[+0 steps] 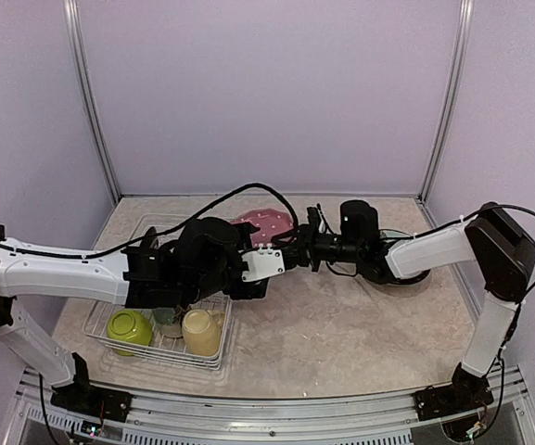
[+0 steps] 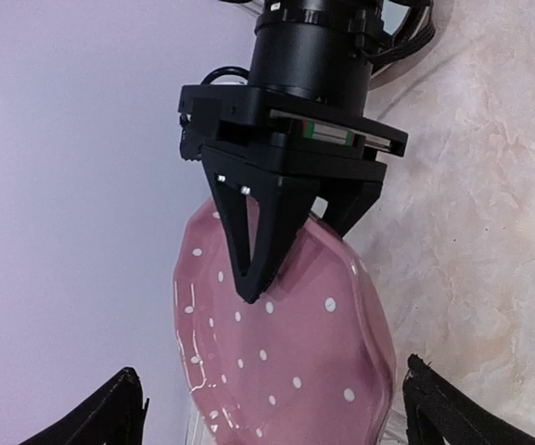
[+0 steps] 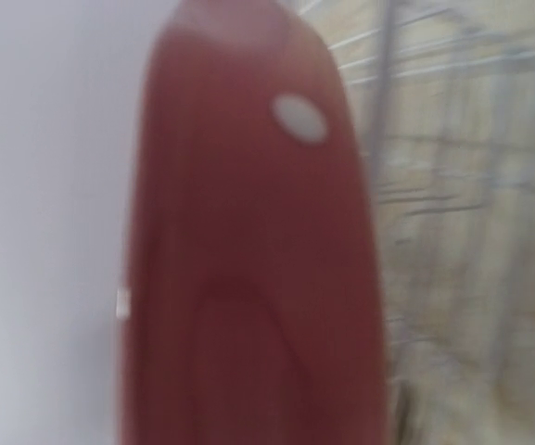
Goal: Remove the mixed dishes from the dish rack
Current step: Pass from the left arm to the right, then place the plate with another plate.
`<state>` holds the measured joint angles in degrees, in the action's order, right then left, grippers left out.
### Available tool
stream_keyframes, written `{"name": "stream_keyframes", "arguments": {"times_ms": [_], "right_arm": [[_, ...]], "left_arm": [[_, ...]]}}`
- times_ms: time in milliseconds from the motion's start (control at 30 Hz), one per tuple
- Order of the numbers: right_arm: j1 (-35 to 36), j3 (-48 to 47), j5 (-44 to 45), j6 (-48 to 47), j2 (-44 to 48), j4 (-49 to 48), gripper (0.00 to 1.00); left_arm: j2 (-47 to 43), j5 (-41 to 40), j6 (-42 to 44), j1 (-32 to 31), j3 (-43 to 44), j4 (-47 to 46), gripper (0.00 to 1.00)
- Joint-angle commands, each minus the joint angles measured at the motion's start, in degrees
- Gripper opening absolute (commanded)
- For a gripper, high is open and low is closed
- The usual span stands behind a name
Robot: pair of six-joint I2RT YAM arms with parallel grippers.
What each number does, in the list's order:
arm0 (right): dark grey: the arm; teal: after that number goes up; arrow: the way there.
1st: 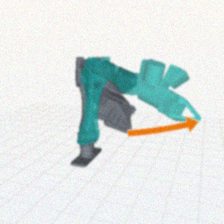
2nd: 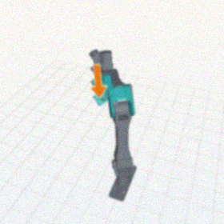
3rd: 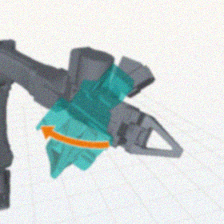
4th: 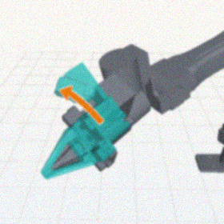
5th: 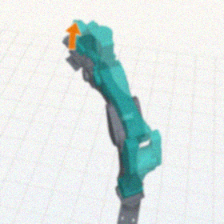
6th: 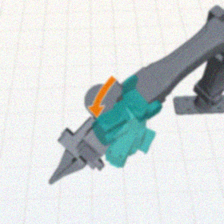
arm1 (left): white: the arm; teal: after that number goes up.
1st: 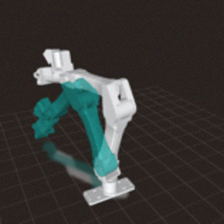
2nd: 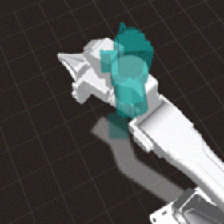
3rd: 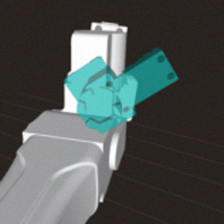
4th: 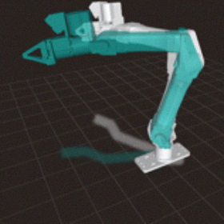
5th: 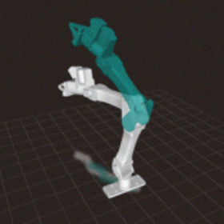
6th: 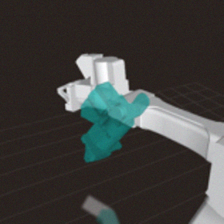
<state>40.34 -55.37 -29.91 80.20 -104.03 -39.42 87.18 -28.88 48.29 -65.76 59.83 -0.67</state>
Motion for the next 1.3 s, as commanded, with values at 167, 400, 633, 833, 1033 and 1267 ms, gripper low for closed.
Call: {"name": "stream_keyframes", "arguments": {"times_ms": [167, 400, 633, 833, 1033, 1267], "right_arm": [[-4.76, 3.71, 3.4, -8.81, 11.19, 3.32, 0.0], [-10.01, 6.58, 4.24, -15.28, 17.52, 11.93, 0.0], [-16.67, 6.42, 4.65, -19.04, 23.73, 19.45, 0.0], [-22.47, 8.17, 5.61, -21.4, 28.44, 25.61, 0.0], [-28.4, 11.4, 5.8, -22.71, 32.7, 28.87, 0.0], [-35.9, 15.42, 4.24, -23.67, 35.85, 31.75, 0.0]], "left_arm": [[-8.06, 9.97, -13.25, 0.88, 2.29, 6.96, 0.99], [-10.31, 12.54, -22.86, 6.32, 5.81, 10.85, 0.99], [-18.16, 16.32, -30.84, 12.95, 4.1, 7.34, 0.99], [-21.83, 17.82, -39.92, 20.51, 3.54, 5.36, 0.99], [-22.55, 15.44, -46.46, 26.16, 2.57, 3.52, 0.99], [-22.58, 15.84, -53.37, 32.03, 2.53, 3.91, 0.99]]}}
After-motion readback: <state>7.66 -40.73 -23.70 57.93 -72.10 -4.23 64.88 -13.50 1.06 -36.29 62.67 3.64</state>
